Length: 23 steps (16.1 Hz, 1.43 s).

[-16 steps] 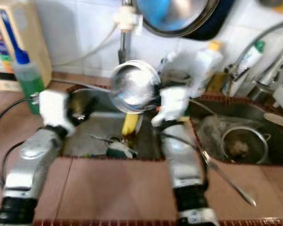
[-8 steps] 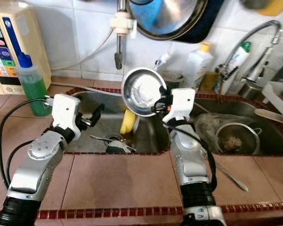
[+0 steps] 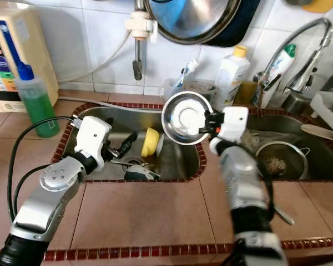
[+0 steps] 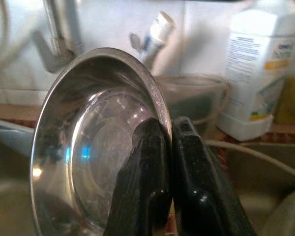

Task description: Kitchen organization

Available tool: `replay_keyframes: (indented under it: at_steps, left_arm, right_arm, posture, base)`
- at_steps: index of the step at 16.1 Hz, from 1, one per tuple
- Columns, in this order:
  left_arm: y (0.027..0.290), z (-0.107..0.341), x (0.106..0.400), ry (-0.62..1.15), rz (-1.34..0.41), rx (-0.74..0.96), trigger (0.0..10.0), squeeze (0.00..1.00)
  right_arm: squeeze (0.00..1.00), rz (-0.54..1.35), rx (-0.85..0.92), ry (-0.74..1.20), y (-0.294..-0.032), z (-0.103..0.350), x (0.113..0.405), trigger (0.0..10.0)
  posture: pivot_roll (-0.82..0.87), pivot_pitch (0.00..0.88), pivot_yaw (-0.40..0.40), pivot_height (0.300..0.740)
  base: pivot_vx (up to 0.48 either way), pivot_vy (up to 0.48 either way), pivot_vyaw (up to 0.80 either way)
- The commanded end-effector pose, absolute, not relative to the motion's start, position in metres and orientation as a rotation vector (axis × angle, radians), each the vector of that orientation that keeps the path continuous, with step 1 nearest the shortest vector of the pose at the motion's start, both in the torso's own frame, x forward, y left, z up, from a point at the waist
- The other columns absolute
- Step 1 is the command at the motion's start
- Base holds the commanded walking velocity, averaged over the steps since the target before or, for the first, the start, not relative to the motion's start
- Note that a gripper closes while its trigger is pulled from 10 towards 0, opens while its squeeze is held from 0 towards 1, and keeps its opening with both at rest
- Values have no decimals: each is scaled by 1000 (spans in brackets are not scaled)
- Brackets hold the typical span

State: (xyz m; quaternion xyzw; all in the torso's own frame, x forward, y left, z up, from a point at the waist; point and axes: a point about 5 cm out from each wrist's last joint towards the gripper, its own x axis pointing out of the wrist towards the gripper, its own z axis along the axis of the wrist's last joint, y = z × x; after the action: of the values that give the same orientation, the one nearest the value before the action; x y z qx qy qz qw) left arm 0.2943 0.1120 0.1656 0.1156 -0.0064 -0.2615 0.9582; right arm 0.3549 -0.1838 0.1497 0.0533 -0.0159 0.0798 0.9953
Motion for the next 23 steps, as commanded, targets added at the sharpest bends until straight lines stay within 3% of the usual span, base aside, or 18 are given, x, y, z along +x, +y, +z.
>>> replay_keyframes:
  at_steps: [1, 6, 13, 14, 15, 23]
  left_arm:
    - [105, 166, 290, -1, -574, 238, 10000, 0]
    - [105, 168, 283, 27, -606, 270, 10000, 0]
    - [102, 171, 276, 34, -603, 284, 10000, 0]
    - [102, 171, 276, 34, -602, 285, 10000, 0]
    - [102, 171, 275, 33, -601, 285, 10000, 0]
    - [104, 174, 278, 10, -572, 327, 10000, 0]
  right_arm:
    - [0, 152, 103, -26, -192, 155, 360, 10000]
    - [0, 278, 134, 79, -186, 153, 374, 10000]
    - [0, 458, 171, 252, -162, 135, 377, 10000]
    - [957, 467, 179, 268, -161, 132, 376, 10000]
    - [1000, 472, 182, 277, -159, 129, 375, 10000]
    - [1000, 480, 207, 273, -154, 129, 377, 10000]
  posture:
    - [3, 19, -62, 740]
    - [8, 100, -54, 740]
    - [28, 138, -61, 740]
    - [33, 138, -62, 740]
    - [36, 138, -63, 740]
    - [45, 121, -59, 740]
  base:
    - [0, 0, 0]
    - [0, 0, 0]
    - [0, 0, 0]
    - [0, 0, 0]
    - [0, 0, 0]
    - [0, 0, 0]
